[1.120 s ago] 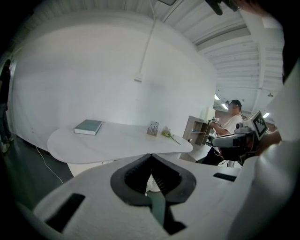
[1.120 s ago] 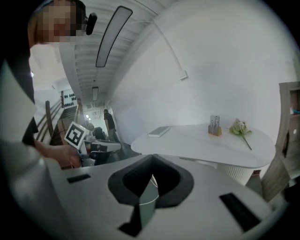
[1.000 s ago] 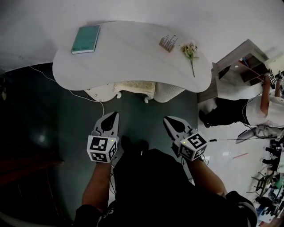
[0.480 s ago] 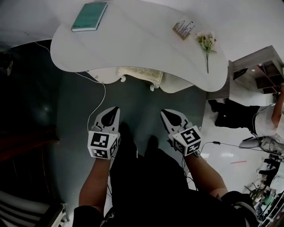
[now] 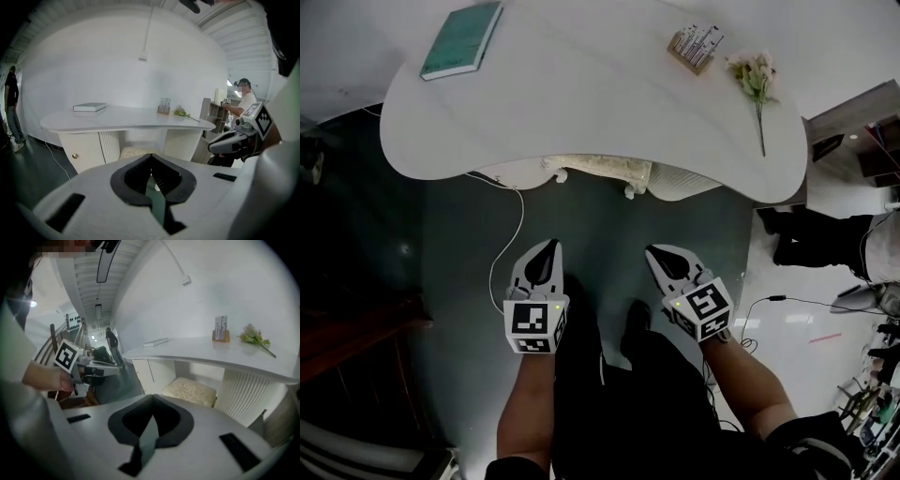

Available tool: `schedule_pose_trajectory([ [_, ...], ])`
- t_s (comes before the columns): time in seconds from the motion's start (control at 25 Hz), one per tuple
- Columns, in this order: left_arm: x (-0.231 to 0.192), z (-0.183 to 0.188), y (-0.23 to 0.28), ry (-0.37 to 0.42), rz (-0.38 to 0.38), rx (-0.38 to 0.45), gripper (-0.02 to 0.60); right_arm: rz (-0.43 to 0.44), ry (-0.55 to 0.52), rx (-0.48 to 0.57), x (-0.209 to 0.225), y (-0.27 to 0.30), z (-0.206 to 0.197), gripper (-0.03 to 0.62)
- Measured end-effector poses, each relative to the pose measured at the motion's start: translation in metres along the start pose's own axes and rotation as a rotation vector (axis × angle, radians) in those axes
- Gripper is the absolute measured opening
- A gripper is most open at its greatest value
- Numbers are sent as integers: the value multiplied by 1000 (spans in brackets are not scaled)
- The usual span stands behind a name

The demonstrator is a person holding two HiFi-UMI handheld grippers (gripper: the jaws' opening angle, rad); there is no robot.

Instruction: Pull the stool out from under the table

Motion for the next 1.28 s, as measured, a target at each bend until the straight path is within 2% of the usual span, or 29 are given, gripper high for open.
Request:
schedule_pose_trajectory([
  [0.16,-19,-40,53,-44,25,15,9,-39,-9,66,30,49,-20,6],
  [0.24,-25,-59,74,-30,27,19,9,-47,1,86,42,73,-37,20],
  [0.32,-29,-77,92,-18,35,24,9,-51,7,97,53,93,-54,38],
  [0.52,-35,-130,136,-62,43,4,9,-77,14,104,84,126,-98,66],
  [0.68,-38,-158,164,-73,50,3,9,-91,6,108,112,144,-130,95],
  [0.92,-45,-198,226,-41,32,3,9,-152,23,149,156,173,-177,164],
  [1.12,-52,-213,268,-1,-6,28,9,-199,42,191,196,199,-210,218],
  [1.2,-60,-221,281,8,10,29,9,-233,41,211,214,204,-219,242],
  [1.28,-70,-227,291,53,43,30,9,-275,32,226,231,206,-227,276],
])
Point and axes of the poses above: the fingertips, and each gripper's own axes: y forward along the fingers, x to its right, z out of its top, the point moved 8 cm from there along -y, backward along the fingers, and after that the axes turned 12 degrees about z, right-handed, at the moved point
